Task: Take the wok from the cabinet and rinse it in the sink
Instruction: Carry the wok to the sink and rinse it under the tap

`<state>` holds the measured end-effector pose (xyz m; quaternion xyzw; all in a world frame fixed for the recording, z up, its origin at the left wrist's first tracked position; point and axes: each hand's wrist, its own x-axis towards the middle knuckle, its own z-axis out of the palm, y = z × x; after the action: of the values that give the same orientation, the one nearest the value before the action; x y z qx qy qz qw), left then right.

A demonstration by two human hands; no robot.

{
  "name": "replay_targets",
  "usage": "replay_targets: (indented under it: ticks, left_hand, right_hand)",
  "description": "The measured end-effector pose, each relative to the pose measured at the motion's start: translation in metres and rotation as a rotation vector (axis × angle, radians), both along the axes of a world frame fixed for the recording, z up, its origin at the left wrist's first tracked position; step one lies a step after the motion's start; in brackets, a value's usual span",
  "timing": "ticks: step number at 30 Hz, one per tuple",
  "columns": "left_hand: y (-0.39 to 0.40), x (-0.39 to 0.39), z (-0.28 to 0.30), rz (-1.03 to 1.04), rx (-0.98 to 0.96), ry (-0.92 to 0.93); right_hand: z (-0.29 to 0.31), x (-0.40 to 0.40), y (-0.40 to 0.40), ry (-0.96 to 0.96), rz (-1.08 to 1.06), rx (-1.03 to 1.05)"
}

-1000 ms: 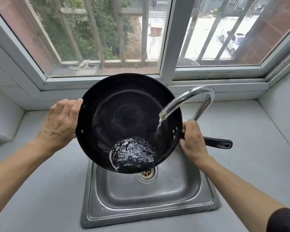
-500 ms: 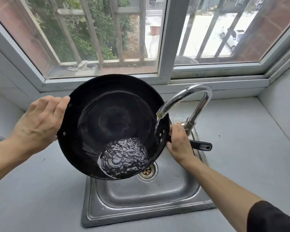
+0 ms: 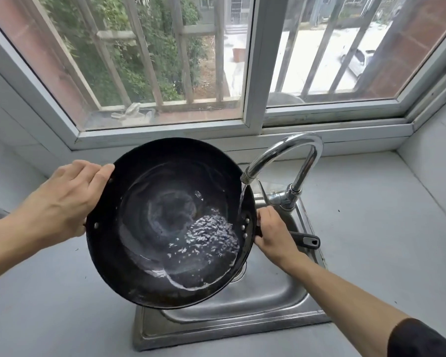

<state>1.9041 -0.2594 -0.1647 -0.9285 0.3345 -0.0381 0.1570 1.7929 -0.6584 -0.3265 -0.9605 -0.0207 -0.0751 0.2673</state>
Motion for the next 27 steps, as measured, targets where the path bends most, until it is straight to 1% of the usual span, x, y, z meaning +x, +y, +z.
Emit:
replay_targets:
  ticks: [7, 13, 19, 27]
  left_hand:
    - [-0.002, -0.007, 0.003, 0.015, 0.021, 0.051]
    - [-0.009, -0.020, -0.004, 0.028, 0.011, 0.127]
    - [-0.019, -0.036, -0.029, 0.052, -0.024, 0.262]
    - [-0.042, -0.052, -0.072, 0.023, -0.147, 0.447]
  right_hand:
    - [0.006, -0.010, -0.008, 0.045, 0.039, -0.007]
    - [0.020, -0.022, -0.026, 0.129, 0.069, -0.061]
    - [0.035, -0.032, -0.055, 0.245, 0.099, -0.142]
    - [0.057, -0.051, -0.091, 0.314, 0.104, -0.261]
